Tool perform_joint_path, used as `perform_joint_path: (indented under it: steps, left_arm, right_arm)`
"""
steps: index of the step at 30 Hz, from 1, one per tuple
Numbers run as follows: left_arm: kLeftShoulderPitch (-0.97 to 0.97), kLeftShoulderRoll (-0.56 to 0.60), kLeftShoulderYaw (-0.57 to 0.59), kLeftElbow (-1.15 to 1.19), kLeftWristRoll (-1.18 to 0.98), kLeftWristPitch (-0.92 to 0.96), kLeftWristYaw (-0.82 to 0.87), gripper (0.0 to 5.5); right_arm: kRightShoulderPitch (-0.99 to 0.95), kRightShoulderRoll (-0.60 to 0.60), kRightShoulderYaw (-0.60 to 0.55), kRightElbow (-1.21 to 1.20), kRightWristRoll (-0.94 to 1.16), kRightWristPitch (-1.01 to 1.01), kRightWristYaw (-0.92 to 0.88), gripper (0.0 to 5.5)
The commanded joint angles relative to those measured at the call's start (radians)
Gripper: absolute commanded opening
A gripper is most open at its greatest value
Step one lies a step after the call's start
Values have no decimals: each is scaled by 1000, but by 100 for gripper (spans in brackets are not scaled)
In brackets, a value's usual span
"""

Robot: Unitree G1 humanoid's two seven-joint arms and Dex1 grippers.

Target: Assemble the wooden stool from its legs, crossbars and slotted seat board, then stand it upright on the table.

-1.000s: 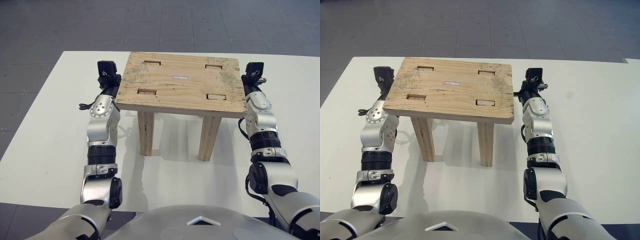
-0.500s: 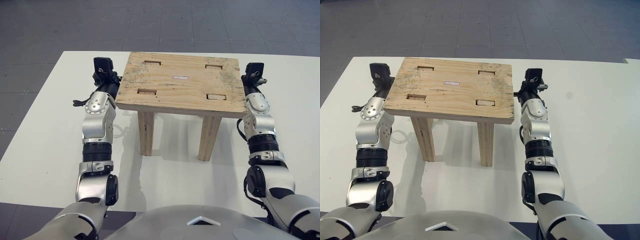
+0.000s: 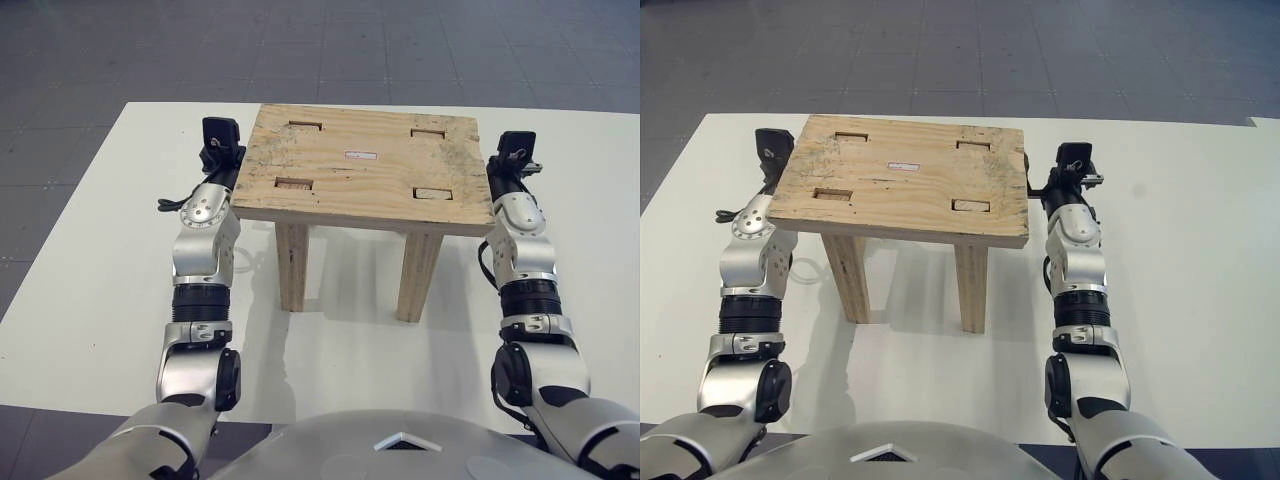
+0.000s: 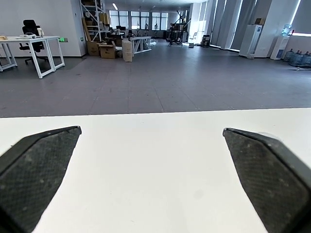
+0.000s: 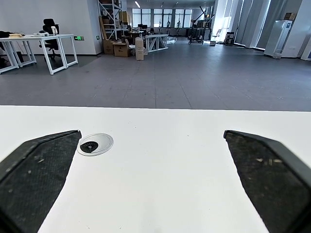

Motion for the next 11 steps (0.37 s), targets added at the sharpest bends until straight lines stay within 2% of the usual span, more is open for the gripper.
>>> perform_joint_path:
  steps: [1, 11]
  left_arm:
    - [-5, 4, 2, -20, -1, 23, -4, 550]
    - [-26, -2, -12, 11, 9, 9, -11, 550]
  right_arm:
    - [14, 18, -2, -30, 3, 16, -10, 547]
    - [34, 27, -5, -54, 3, 22, -14, 547]
